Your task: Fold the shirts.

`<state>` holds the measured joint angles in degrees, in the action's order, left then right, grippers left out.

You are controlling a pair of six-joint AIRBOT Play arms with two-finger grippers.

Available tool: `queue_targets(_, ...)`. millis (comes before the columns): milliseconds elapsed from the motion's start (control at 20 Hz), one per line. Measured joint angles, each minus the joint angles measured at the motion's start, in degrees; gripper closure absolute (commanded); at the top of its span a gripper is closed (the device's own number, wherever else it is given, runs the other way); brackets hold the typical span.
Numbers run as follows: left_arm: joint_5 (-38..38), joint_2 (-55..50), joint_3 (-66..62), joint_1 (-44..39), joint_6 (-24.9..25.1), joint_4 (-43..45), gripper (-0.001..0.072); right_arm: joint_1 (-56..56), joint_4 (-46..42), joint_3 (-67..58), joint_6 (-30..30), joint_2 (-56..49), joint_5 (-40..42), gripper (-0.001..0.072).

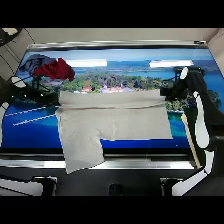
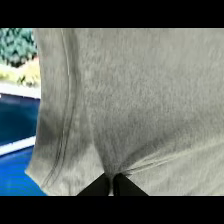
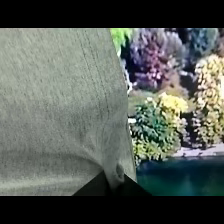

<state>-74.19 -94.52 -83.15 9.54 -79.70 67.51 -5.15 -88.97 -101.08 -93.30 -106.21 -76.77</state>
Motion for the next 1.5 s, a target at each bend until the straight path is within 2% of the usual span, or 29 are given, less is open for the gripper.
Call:
queue_targets(350, -4.96, -1.27, 3.48, -0.11, -1.55, 1.66, 0.0676, 0.00, 0.57, 0.76, 0.46, -1.03, -5.03, 0.0657)
queue_targets(400, -5.07, -1.46, 3.61, -0.11, -1.62, 1.77, 0.0661, 0.00, 0.66, 0.76, -0.04, -1.03, -5.29, 0.0612)
queue_targets(450, -5.18, -1.66, 3.72, -0.09, -1.77, 1.79, 0.0529, 0.00, 0.68, 0.79, -0.66, -1.09, -5.40, 0.0397)
queue_targets(500, -5.42, -1.77, 3.72, 0.00, -1.77, 1.81, 0.0357, 0.00, 0.72, 0.81, -1.33, -1.09, -5.46, 0.0267)
queue_targets(550, -5.79, -1.81, 3.56, 0.13, -1.79, 2.03, 0.0295, 0.00, 0.74, 0.79, -1.66, -1.03, -5.66, 0.0265)
queue_targets(600, -6.34, -1.75, 3.17, 0.44, -1.79, 1.99, 0.0294, -0.09, 0.72, 0.79, -1.68, -0.81, -6.03, 0.0231)
queue_targets(850, -11.37, 2.89, 3.82, 4.46, -1.77, 0.98, 0.0294, -5.55, 1.03, 0.85, -1.22, 2.64, -14.01, 0.0227)
queue_targets(1000, -12.74, 10.75, 14.95, 6.97, -0.59, -1.36, 0.0297, -9.90, 3.50, 3.43, -0.85, 5.18, -18.27, 0.0228)
queue_targets(1250, -6.82, 23.28, 39.82, 8.87, 2.78, -3.43, 0.0300, -12.15, 6.91, 13.53, 0.24, 10.45, -15.43, 0.0238)
queue_targets(1500, -1.90, 26.71, 52.24, 7.43, 5.35, -7.13, 0.0312, -12.66, 8.39, 17.92, 1.90, 12.98, -13.90, 0.0238)
